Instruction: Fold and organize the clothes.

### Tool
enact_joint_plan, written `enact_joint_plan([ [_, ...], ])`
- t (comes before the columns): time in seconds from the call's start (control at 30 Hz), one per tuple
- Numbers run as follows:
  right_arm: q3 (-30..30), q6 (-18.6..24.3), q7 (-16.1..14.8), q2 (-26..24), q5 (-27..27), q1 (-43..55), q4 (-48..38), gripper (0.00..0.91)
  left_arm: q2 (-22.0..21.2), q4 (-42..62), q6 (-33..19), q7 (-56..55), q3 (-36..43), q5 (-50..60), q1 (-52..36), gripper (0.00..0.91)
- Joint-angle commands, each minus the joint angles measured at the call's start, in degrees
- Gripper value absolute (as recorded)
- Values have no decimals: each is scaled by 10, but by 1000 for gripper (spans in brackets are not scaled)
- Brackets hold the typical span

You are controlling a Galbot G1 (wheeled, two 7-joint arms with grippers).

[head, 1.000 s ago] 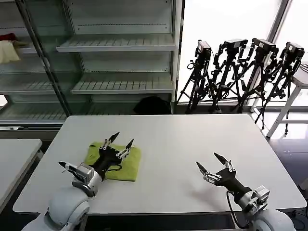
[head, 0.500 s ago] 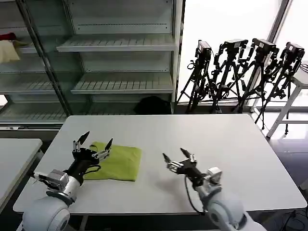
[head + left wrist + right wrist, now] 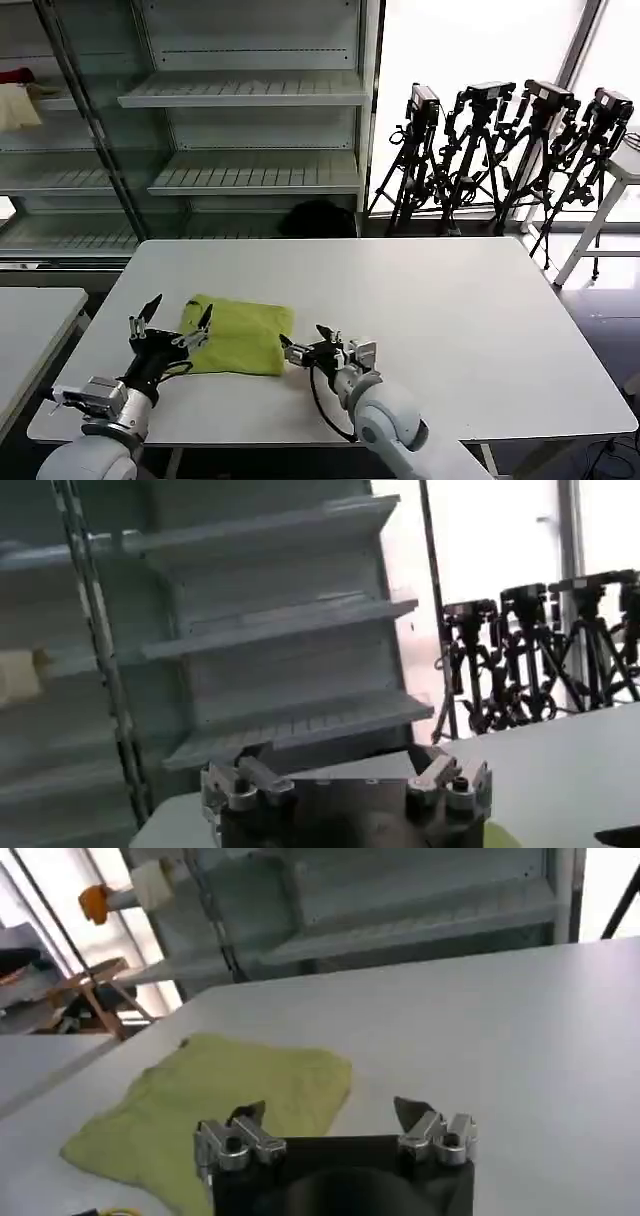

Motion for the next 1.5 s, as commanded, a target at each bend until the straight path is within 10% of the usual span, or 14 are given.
enact_joint_plan([
  [0.03,-35,-25,6,38,-7,36,-55,826,-22,8,-6,7,-18,15,26,907],
  [0.3,-31,-23,-7,50,-6,36,-69,534,-21,4,-5,12,-17,0,25,907],
  [0.53,-32,-20,-13,53,-6,37,-72,0,-23,0,7,12,-16,-39,25,907],
  [1.03,-12,-4,-17,17,-22,20,-18,0,-22,1,8,13,-18,-39,23,907],
  [1.5,131,25,-50,-159,8,-42,50,0,-25,1,6,14,-9,-39,24,907],
])
